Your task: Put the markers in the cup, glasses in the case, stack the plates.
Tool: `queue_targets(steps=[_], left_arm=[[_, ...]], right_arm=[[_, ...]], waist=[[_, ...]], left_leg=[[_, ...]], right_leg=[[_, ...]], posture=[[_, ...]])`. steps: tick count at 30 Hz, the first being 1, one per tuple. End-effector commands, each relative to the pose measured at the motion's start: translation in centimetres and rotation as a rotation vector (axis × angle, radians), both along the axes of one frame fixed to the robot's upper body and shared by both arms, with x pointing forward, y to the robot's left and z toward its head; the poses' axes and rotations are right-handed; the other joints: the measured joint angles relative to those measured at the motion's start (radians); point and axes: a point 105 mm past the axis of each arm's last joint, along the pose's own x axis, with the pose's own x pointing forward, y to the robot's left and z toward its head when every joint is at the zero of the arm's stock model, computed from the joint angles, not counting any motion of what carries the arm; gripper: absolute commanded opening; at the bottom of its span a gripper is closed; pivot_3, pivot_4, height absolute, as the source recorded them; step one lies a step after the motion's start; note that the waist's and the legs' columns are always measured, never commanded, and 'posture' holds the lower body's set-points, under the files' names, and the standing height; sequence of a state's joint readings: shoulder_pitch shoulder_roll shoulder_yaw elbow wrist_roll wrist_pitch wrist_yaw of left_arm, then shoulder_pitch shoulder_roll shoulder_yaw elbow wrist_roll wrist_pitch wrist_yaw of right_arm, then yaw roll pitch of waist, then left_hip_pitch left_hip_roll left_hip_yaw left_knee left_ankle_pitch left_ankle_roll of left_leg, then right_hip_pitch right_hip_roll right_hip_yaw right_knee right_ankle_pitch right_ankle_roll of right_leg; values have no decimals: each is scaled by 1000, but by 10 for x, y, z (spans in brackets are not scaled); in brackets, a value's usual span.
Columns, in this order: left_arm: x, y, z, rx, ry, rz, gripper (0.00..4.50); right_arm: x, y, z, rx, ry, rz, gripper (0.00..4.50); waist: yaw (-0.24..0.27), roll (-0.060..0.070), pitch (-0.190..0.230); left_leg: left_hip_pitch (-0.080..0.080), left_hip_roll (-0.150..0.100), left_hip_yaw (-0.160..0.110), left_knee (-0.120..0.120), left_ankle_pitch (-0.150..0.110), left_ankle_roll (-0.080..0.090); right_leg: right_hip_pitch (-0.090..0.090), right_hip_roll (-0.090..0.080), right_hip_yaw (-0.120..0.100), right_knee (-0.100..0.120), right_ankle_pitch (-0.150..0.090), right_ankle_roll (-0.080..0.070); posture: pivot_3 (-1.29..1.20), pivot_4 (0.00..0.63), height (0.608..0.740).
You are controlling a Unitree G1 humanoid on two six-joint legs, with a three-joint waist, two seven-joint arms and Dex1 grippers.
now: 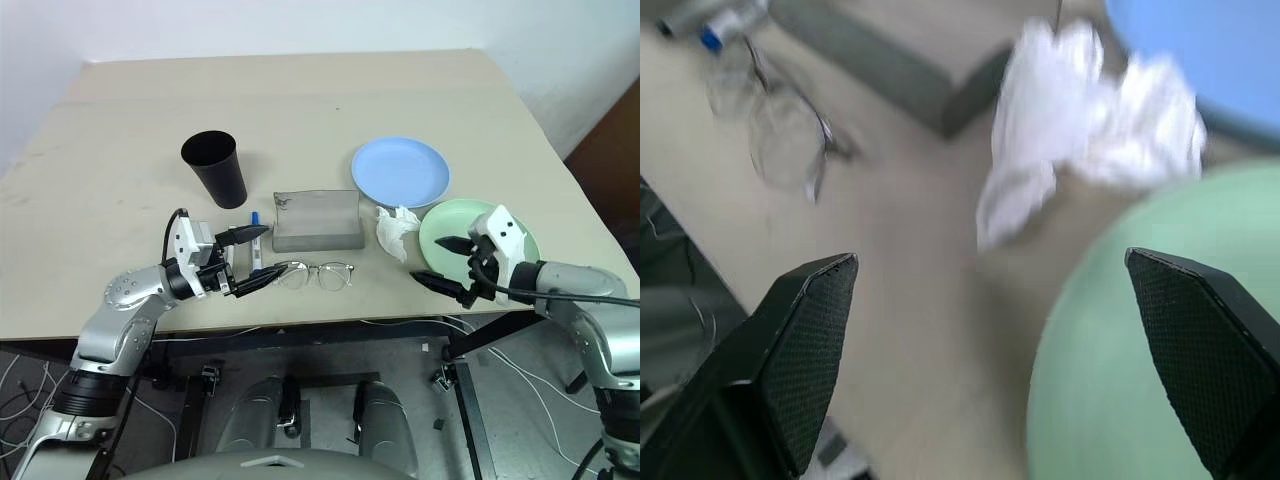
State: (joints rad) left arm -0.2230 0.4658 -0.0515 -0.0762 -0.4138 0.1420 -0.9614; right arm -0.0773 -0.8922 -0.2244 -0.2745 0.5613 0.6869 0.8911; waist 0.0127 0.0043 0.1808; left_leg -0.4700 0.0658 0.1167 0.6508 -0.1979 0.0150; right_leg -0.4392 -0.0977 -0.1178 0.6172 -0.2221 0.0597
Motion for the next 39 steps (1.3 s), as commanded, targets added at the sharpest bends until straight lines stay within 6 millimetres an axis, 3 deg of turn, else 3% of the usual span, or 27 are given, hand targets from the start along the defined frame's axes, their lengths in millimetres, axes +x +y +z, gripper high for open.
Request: queue_targets(steps=[1, 14, 19, 27, 29, 39], left_arm=[[1, -10, 4, 52, -64, -32, 4458], [3, -13, 1, 52, -90, -25, 4458], [1, -13, 4, 38, -92, -19, 4500], [-4, -9, -3, 45, -79, -12, 4500], [-4, -10, -3, 42, -78, -11, 4500], [0, -13, 10, 0, -65, -11, 4500]], right_arm=[[1, -3, 3, -94, -30, 8, 4500], [9, -12, -24, -192, 98, -20, 4500], [13, -19, -29, -224, 130, -52, 3293], [16, -12, -19, -180, 127, -38, 500], [17, -11, -17, -177, 121, -41, 31], [22, -17, 5, -130, 69, -57, 31]], waist=[[0, 0, 0], [1, 0, 0], [1, 0, 0], [-5, -1, -1], [-8, -2, -1], [-26, -1, -1]], left_leg=[[0, 0, 0, 0, 0, 0], [-2, 0, 0, 2, 0, 1], [-2, 0, -1, 3, 0, 0], [-1, 0, -1, 3, 0, 0], [1, 1, -1, 3, 0, 0], [5, 2, -1, -2, 0, 0]], right_leg=[[-1, 0, 0, 0, 0, 0], [0, 0, 0, 2, 0, 0], [-1, 0, 0, 2, 0, 0], [0, 0, 0, 2, 0, 0], [1, 0, 0, 3, 0, 1], [4, -1, 0, -6, 7, 3]], posture=[[0, 150, 701], [0, 150, 701], [0, 150, 701], [0, 150, 701], [0, 150, 701], [0, 150, 701]])
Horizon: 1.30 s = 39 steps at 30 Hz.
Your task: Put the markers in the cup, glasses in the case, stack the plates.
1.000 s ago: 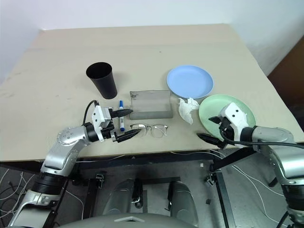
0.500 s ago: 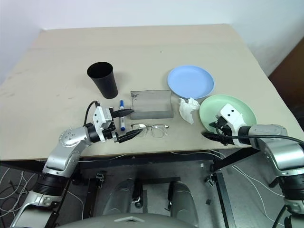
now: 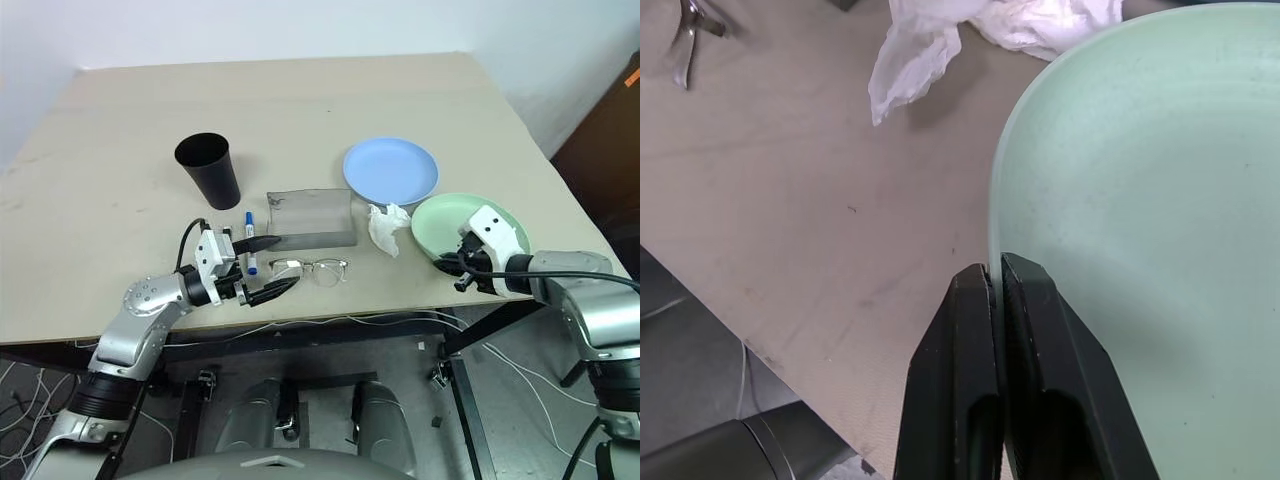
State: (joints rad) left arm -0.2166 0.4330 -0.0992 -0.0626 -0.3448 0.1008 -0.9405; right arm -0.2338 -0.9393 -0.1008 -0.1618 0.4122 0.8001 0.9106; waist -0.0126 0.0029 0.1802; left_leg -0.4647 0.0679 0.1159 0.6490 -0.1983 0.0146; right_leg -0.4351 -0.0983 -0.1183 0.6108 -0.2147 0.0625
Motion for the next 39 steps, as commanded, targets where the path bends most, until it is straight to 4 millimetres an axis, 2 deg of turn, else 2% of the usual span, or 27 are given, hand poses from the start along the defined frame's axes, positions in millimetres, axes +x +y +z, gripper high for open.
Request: queue_targets(steps=[1, 12, 14, 17, 21, 23, 27, 31, 39], left_arm=[[2, 0, 22, -39, -52, -3, 4500], [3, 1, 34, -44, -57, -12, 4500], [3, 2, 40, -66, -72, -4, 4500], [3, 4, 41, -62, -79, 2, 4500], [0, 5, 47, -93, -95, -3, 4500], [0, 5, 48, -97, -96, -1, 4500], [0, 6, 46, -90, -88, 9, 4500], [-1, 4, 41, -51, -70, 6, 4500], [1, 5, 40, -34, -72, 17, 4500]], right_arm=[[2, -3, 18, 18, -42, 17, 31], [13, -9, 63, 5, -205, 19, 31], [24, -11, 76, 10, -270, -26, 31], [34, -1, 98, 67, -361, -28, 31], [41, 17, 111, 60, -437, 38, 31], [52, 29, 115, 93, -455, 61, 31], [82, 48, 110, 113, -461, 71, 31], [112, 56, 94, 100, -409, 42, 31], [134, 84, 64, 89, -295, 102, 31]], waist=[[-1, 0, 0], [2, 0, 0], [2, 0, 0], [0, 0, 0], [3, 0, 0], [1, 0, 0], [-2, 0, 0], [2, 1, 1], [-2, 1, 1]], left_leg=[[0, 0, 0, 0, 0, 0], [0, -1, 8, 0, 0, 0], [0, 0, 8, 0, 0, 0], [-2, 0, 11, 0, 0, 0], [-3, 0, 12, 0, 0, 1], [-4, 0, 13, 0, 1, 1], [-4, 0, 14, 2, 1, 1], [-4, 0, 15, 2, 1, 1], [-6, -1, 18, 3, 3, 4]], right_leg=[[0, 0, 0, 0, 0, 0], [-5, 0, 5, 2, 0, 0], [-6, 0, 5, 2, 0, 0], [-7, 0, 7, 3, 0, 0], [-7, 1, 8, 4, 0, 0], [-8, 0, 8, 4, 1, -2], [-8, 0, 9, 5, 1, -2], [-9, 0, 9, 8, 1, -2], [-11, 1, 9, 9, 3, 2]], posture=[[0, 150, 701], [0, 150, 701], [0, 150, 701], [0, 150, 701], [0, 150, 701], [0, 150, 701], [0, 150, 701], [0, 150, 701], [0, 150, 701]])
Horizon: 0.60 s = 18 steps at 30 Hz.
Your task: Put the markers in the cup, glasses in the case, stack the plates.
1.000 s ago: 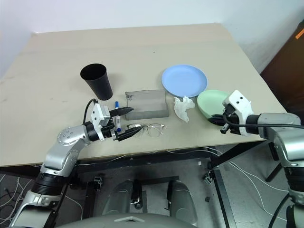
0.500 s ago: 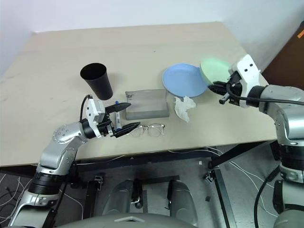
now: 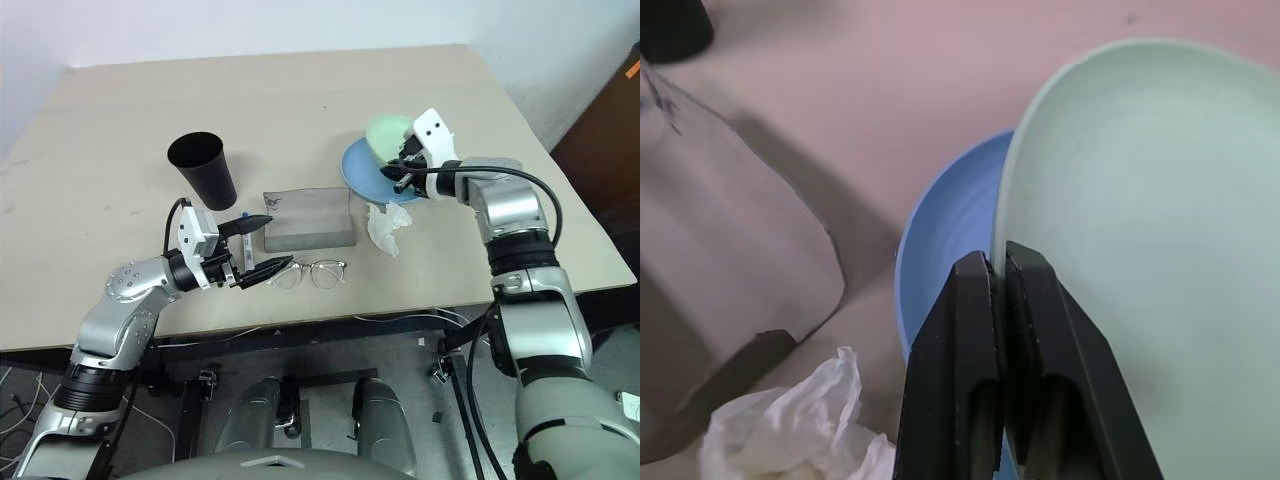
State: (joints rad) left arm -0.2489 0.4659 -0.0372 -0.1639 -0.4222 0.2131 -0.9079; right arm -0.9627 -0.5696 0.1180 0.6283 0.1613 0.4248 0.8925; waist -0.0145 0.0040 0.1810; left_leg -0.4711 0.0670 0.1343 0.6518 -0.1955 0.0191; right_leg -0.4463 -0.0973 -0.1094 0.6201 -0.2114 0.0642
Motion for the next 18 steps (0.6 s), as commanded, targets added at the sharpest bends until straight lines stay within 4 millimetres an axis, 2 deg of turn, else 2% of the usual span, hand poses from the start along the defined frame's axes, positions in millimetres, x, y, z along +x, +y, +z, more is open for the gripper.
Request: queue_targets(steps=[1, 4, 9, 18], left_arm=[[-2, -2, 8, 12, -43, -9, 4500], [-3, -2, 7, 15, -43, -6, 4500], [-4, -2, 6, 16, -43, -3, 4500], [-3, -4, 6, 21, -50, -4, 4500]], right_arm=[[7, 12, 5, -3, -17, 25, 31], [9, 20, -4, -17, 15, 43, 31], [3, 38, -8, -12, 35, 119, 31], [-1, 46, -10, -47, 29, 148, 31]], waist=[[0, 0, 0], [0, 0, 0], [1, 0, 0], [-1, 0, 0]], left_leg=[[0, 0, 0, 0, 0, 0], [1, 0, 0, 0, 0, -1], [1, 1, -1, 3, -1, -3], [0, 2, -2, 6, -1, -3]], right_leg=[[0, 0, 0, 1, 0, 0], [0, 0, 0, 4, 0, 0], [-2, -1, 0, 9, -2, -3], [-4, -1, 1, 11, -2, -4]], posture=[[0, 150, 701], [0, 150, 701], [0, 150, 701], [0, 150, 701]])
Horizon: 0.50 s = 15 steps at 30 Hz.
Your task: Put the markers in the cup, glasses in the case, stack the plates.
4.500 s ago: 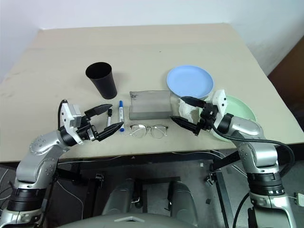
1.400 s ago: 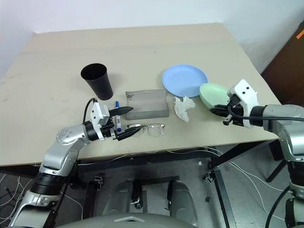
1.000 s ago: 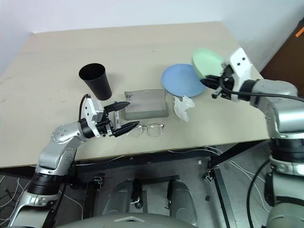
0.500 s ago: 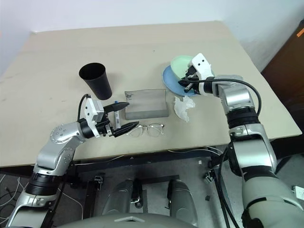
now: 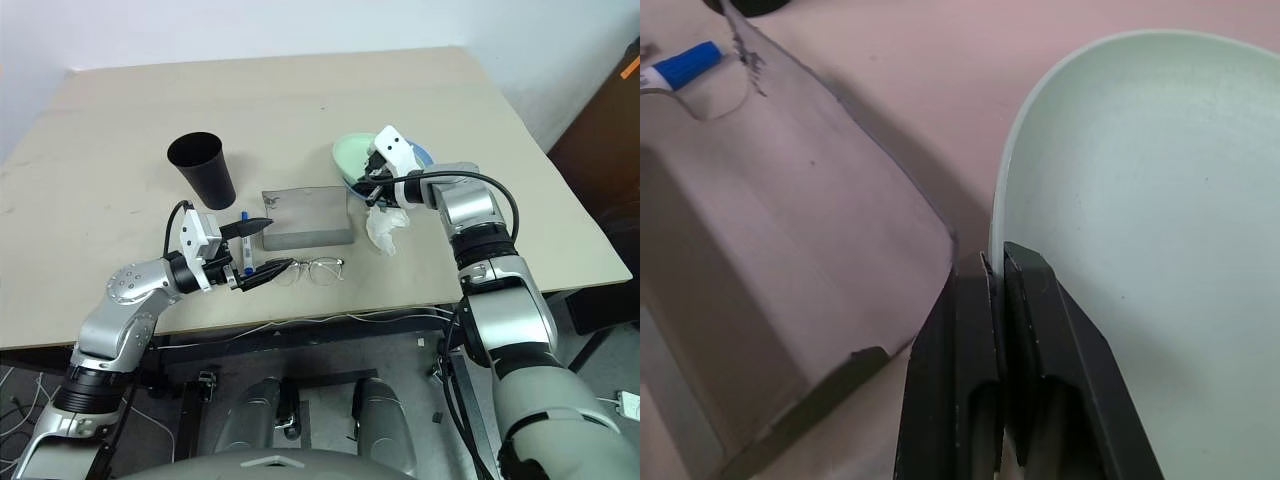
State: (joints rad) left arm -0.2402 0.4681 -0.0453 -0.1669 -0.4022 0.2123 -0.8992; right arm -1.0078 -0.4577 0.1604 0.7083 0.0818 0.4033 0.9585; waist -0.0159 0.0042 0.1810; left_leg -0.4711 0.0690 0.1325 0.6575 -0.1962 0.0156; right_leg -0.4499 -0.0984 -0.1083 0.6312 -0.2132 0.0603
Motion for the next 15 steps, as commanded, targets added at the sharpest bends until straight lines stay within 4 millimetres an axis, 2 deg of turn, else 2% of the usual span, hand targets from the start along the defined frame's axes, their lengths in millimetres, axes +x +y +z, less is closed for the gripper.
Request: queue_targets(steps=[1, 5, 15], left_arm=[[-3, -5, 10, 1, -54, -18, 4500], [-4, -7, 11, 1, -55, -22, 4500], [-4, -8, 12, -2, -54, -26, 4500]], right_arm=[[0, 3, 7, -34, -49, 15, 31], [5, -8, 0, -137, -81, -24, 31], [1, -13, 2, -178, -103, -12, 31]], waist=[[0, 0, 0], [1, 0, 0], [1, 0, 0]], left_leg=[[0, 0, 0, 0, 0, 0], [-5, 0, 1, 1, 0, 0], [-8, 0, 1, 5, 1, 1]], right_leg=[[0, 0, 0, 0, 0, 0], [-4, 0, 0, 1, 0, 0], [-8, 0, 0, 4, 0, 0]], posture=[[0, 150, 701], [0, 150, 701], [0, 150, 701]])
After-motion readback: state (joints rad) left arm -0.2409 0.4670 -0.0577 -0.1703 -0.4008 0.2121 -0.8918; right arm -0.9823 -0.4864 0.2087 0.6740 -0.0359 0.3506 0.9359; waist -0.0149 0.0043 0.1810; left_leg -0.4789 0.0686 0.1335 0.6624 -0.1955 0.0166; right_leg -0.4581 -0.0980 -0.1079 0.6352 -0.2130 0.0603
